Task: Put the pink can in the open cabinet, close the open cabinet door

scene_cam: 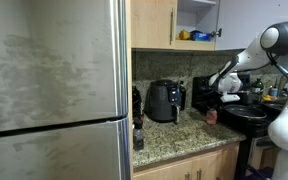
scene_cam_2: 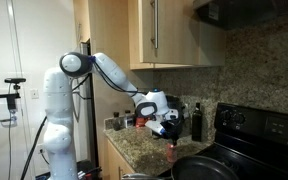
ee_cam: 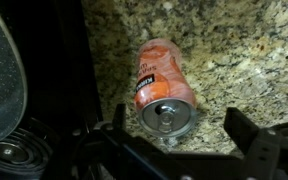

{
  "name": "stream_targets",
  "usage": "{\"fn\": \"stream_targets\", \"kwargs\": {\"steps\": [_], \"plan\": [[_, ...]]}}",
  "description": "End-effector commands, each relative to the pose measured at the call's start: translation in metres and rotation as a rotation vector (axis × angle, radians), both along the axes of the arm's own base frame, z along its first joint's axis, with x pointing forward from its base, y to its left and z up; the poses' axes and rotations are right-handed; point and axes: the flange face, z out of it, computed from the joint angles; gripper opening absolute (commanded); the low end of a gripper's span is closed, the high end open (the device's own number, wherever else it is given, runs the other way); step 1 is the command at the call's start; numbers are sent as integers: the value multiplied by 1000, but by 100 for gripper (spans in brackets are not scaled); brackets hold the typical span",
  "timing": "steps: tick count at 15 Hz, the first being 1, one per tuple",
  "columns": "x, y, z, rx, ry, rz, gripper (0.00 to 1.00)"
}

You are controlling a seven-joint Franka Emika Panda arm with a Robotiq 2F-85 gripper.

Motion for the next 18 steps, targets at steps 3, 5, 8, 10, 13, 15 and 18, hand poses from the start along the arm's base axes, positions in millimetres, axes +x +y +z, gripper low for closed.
{"fn": "stream_targets", "kwargs": {"steps": [3,5,8,10,13,15,18], "plan": [[0,1,1,2,-1,-10,100],[0,1,1,2,-1,-9,100],[39,-6,-31,-15,175,-36,100],[55,-3,-50,-19,259,-66,100],[75,-3,-67,-33,292,-118,100],[85,-7,-65,-53,283,-142,92],[85,-16,-62,-47,288,-175,58]]}}
